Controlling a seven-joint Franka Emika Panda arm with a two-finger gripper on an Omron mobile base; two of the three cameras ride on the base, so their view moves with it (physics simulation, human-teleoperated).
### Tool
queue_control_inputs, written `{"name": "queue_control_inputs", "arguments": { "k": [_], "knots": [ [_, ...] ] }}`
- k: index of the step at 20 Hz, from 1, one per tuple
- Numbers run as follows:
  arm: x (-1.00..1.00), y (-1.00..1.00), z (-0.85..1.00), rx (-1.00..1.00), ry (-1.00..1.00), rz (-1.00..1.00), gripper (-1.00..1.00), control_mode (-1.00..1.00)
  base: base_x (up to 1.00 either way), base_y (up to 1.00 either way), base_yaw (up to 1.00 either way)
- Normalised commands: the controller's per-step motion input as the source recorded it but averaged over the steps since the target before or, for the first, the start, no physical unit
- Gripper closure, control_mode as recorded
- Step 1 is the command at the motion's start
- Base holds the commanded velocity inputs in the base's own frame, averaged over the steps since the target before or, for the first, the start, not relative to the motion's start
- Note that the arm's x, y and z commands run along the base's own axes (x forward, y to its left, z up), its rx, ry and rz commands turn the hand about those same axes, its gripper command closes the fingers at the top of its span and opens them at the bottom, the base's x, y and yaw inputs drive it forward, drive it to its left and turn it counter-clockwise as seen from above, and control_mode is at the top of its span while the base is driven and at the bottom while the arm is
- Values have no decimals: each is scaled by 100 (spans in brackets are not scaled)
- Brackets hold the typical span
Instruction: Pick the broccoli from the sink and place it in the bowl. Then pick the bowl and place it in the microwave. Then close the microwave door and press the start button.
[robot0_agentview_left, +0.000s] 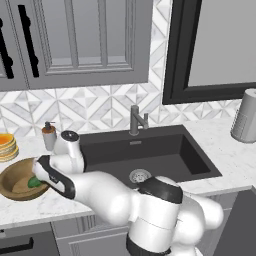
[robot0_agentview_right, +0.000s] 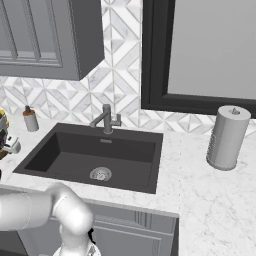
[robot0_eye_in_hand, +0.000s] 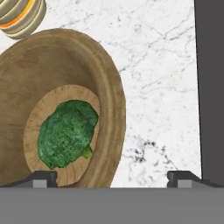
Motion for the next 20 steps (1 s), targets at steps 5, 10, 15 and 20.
{"name": "queue_control_inputs", "arguments": {
  "k": [5,10,15,20],
  "knots": [
    [16,16,-9,0,1,0,-100,-100,0,0,0],
    [4,3,-18,0,1,0,-100,-100,0,0,0],
    [0,0,-22,0,0,0,100,-100,0,0,0],
    [0,2,-19,0,0,0,100,-100,0,0,0]
  ]
}}
